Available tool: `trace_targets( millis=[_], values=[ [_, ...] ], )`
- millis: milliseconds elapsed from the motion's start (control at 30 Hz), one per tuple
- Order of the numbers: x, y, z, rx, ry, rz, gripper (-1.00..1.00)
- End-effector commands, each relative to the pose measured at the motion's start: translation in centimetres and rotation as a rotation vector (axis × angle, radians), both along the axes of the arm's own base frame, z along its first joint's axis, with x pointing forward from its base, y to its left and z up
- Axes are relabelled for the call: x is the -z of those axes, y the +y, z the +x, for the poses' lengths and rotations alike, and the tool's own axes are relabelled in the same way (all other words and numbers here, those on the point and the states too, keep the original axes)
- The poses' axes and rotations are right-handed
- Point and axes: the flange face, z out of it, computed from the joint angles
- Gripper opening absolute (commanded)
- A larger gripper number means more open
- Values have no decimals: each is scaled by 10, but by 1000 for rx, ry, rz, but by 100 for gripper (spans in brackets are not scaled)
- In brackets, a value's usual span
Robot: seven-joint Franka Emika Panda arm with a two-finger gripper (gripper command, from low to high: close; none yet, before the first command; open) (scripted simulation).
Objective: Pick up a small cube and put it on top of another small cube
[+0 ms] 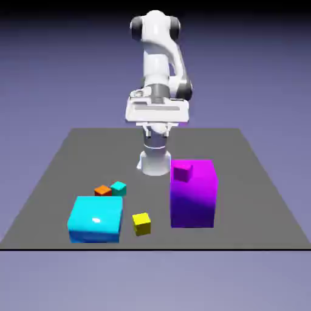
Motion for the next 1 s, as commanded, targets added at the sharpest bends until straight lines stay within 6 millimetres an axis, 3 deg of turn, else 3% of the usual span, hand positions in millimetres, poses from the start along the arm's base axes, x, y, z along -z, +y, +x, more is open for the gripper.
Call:
trace_targets(
  millis=[0, 367, 767, 833, 967],
  values=[
    [9, -3, 6, 44, 36, 20, 0],
    [126, -45, 53, 563, 409, 270, 0],
    [249, -77, 65, 1166, 784, 593, 0],
    [250, -78, 65, 1172, 788, 597, 0],
    [302, -72, 64, 1173, 787, 600, 0]
  ],
)
